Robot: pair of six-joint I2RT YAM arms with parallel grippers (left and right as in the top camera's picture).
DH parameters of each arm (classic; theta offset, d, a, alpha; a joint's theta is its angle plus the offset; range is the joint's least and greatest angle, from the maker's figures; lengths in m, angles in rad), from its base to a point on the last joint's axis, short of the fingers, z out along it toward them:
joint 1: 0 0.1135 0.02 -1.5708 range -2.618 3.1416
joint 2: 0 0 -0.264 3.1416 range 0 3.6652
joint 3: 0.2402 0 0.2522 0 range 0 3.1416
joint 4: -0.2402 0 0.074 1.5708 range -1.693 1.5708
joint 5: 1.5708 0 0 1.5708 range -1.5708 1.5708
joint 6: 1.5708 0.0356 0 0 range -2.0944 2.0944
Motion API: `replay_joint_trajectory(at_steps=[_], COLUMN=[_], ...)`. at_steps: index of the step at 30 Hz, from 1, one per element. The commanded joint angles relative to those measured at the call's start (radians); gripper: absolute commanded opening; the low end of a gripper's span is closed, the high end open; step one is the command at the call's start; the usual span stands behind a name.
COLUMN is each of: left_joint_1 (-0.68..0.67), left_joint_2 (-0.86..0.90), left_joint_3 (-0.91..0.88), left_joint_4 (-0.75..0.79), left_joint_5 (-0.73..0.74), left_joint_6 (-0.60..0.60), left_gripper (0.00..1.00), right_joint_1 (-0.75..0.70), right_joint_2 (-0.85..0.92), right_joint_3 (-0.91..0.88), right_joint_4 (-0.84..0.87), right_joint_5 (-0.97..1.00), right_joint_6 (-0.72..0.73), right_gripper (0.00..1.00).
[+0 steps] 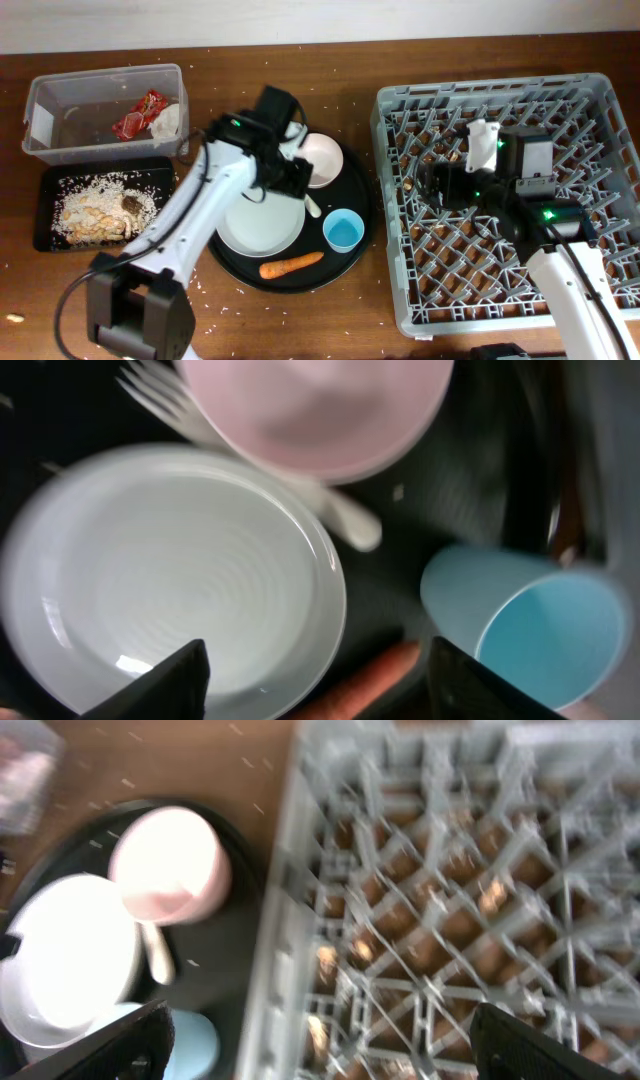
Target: Sort waste into correct bins and load items into the dishwasher rack
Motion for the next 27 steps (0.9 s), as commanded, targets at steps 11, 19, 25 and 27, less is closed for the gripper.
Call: replay_joint_trajectory(at_steps=[11, 19, 25, 27], left_joint_1=[0.352, 0.351, 0.306, 0.231], left_joint_2=[-0.029, -0.024, -0.024, -0.024], left_joint_3=[0.156, 0.153, 0.134, 0.114], left_joint_4=[-0.047, -0.035, -0.039, -0.046], left_joint_5=[-0.008, -0.008, 0.075, 0.221], left_joint_6=[0.0, 0.0, 0.164, 0.333], left_gripper=[0.87, 0.87, 0.81, 0.77], right_joint_1=[0.664, 0.675, 0.482, 0.356], right_joint_2=[0.504, 0.619, 0.564, 0.562], right_joint_3=[0.366, 0.411, 0.704, 0.716], right_joint_4=[0.053, -0.03, -0.533, -0.588], right_joint_5=[0.393, 0.391, 0.42, 0.42], right_joint_6=[0.106, 0.058, 0.137, 0.136], right_gripper=[0.93, 0.85, 0.82, 0.85])
